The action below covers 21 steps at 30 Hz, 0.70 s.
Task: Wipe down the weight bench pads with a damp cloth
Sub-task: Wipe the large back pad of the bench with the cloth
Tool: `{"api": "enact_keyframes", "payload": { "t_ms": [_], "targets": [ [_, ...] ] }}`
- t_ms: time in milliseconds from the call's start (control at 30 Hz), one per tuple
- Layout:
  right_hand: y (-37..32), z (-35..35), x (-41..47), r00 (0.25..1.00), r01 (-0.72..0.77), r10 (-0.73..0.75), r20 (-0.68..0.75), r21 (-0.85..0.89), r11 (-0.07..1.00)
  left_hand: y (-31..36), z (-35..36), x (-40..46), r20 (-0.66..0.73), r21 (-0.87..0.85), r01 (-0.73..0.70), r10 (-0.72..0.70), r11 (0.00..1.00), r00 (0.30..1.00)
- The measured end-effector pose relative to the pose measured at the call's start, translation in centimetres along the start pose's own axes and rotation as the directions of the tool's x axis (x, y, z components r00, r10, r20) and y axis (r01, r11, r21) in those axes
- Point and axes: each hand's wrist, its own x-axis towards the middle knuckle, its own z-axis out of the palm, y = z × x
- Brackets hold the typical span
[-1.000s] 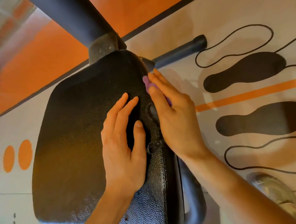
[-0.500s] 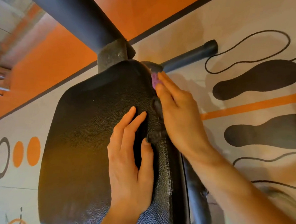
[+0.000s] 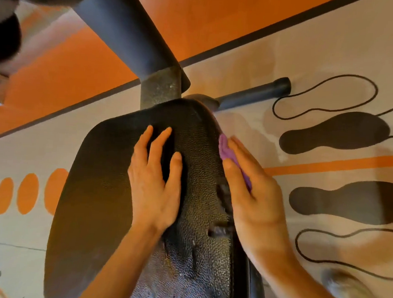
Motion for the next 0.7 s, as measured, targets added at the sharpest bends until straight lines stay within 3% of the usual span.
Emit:
{"api": "enact_keyframes", "payload": {
  "t_ms": [67, 133, 233, 300, 367, 533, 633, 700],
  "targets": [
    [-0.1, -0.4, -2.9, 0.998, 0.052, -0.052, -0.037, -0.016, 0.999, -0.2, 0.3, 0.2, -0.004, 0.019, 0.018, -0.018, 1.000, 1.000],
    [-0.1, -0.2, -0.1, 0.997, 0.076, -0.078, -0.017, -0.118, 0.990, 0.0, 0.5, 0.0, -0.006, 0.031, 0.009, -0.009, 0.999, 1.000],
    [-0.6, 1.8, 9.4, 0.982, 0.034, 0.029, 0.187, -0.324, 0.945, -0.1, 0.5, 0.1, -0.019, 0.029, 0.001, 0.000, 1.000, 1.000],
    [-1.0, 2.9, 13.3, 0.957, -0.024, 0.101, 0.272, -0.272, 0.962, -0.1, 0.7, 0.2, -0.020, 0.030, 0.000, 0.001, 1.000, 1.000],
    [-0.8, 2.5, 12.7, 0.960, 0.005, 0.069, 0.273, -0.262, 0.965, -0.2, 0.6, 0.1, -0.024, 0.026, -0.006, 0.007, 1.000, 1.000],
    [-0.6, -0.8, 0.7, 0.989, 0.061, -0.042, 0.139, -0.133, 0.989, -0.4, 0.7, 0.1, -0.033, 0.033, -0.014, 0.015, 0.999, 0.999],
    [-1.3, 0.6, 3.9, 0.989, 0.089, -0.055, 0.140, -0.257, 0.962, -0.3, 0.7, 0.1, -0.034, 0.032, -0.013, 0.014, 0.999, 0.999],
    [-1.6, 2.4, 10.1, 0.968, 0.103, 0.003, 0.252, -0.407, 0.907, -0.3, 0.7, 0.0, -0.036, 0.035, -0.010, 0.011, 0.999, 0.999]
  ]
}}
